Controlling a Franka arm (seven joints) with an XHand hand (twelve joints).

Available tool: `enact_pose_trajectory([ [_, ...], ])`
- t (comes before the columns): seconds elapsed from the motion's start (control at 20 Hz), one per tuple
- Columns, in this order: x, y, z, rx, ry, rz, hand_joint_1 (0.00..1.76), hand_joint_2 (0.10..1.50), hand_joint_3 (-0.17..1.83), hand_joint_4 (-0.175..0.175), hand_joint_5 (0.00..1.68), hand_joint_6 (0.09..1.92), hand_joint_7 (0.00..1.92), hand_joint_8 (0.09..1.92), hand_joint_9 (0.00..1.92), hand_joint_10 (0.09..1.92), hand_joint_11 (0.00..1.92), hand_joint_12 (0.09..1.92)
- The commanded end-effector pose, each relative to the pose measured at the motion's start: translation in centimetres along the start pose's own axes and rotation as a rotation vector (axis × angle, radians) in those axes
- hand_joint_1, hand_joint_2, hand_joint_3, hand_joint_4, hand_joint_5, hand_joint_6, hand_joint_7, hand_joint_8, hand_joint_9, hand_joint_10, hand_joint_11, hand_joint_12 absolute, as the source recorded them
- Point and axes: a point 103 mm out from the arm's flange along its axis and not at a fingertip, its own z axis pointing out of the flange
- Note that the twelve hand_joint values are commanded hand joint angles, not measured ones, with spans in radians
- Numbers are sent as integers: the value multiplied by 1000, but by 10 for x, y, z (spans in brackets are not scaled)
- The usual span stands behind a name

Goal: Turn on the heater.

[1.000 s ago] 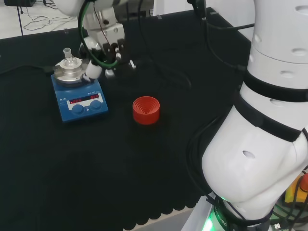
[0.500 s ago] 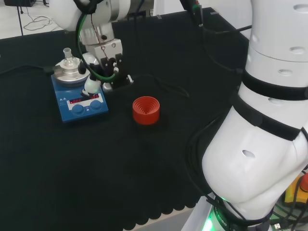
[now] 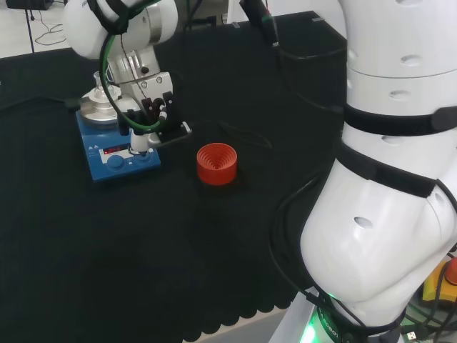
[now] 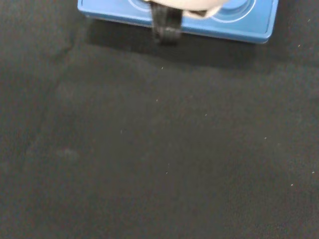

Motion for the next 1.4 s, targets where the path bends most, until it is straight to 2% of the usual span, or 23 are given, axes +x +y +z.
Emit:
enact_pose_trajectory([
  [0.05, 8, 5, 6, 45, -10, -27, 1381, 752, 916, -120, 280, 694, 1562, 1629, 1640, 1464, 1262, 1196],
  [0.5, 12, 14, 15, 117, -6, -39, 1426, 702, 1030, -111, 195, 638, 1586, 1649, 1647, 1497, 1233, 1271],
  [0.85, 16, 18, 20, 140, -8, -54, 1432, 680, 1076, -107, 189, 482, 1598, 1656, 1658, 1510, 1234, 1289],
  [1.4, 18, 27, 30, 168, -11, -69, 1432, 677, 1087, -100, 205, 450, 1600, 1658, 1659, 1512, 1234, 1293],
])
